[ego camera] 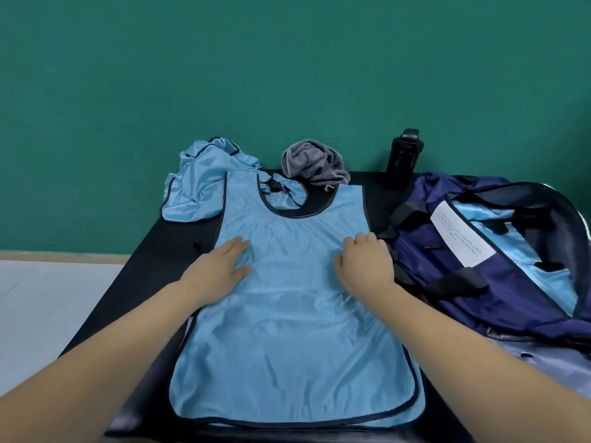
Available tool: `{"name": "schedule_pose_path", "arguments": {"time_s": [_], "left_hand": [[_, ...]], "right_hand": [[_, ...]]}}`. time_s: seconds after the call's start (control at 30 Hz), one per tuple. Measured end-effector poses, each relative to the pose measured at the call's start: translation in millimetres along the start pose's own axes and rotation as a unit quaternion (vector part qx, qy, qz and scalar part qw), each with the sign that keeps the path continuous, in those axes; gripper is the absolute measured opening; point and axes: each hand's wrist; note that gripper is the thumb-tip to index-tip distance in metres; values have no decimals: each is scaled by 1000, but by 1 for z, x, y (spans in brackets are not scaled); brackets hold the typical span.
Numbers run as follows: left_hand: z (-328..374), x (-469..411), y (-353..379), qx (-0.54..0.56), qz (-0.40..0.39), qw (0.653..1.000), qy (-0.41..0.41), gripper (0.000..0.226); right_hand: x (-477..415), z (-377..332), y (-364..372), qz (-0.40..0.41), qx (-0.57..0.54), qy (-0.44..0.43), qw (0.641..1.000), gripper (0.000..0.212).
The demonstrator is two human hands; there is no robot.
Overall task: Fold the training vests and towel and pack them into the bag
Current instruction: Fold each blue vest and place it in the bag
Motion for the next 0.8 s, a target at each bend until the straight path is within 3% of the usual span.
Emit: {"name": "schedule_pose_path", "arguments": {"time_s": [0.07,0.13,0.23,0.37,0.43,0.57,0.8], "left_hand": [[-3,-1,4,1,2,1000,-3,71],[-7,7,6,-8,30,999,16,69],[0,26,11,-21,68,996,45,64],[57,58,24,-6,119,986,119,38],[100,73,33,13,102,981,165,26],[185,100,62,44,37,967,248,30],[262,124,99,50,13,965,255,27]], "right_hand": [[-2,15,5,-4,19,-3,1000,18],[5,33,6,45,17,-27,998,20],[27,57,9,122,-69,-39,989,28],[62,79,5,101,-199,-17,975,34],[75,85,2,102,-225,-31,969,35],[92,88,-7,101,-224,-45,968,28],[95,91,-13,49,-173,-37,983,14]]}}
Point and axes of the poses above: each hand's wrist, its own x-axis away from the middle knuckle, its own y-axis out of the palm, z = x × y, and after that the axes turned 4 degrees about -z, right-handed
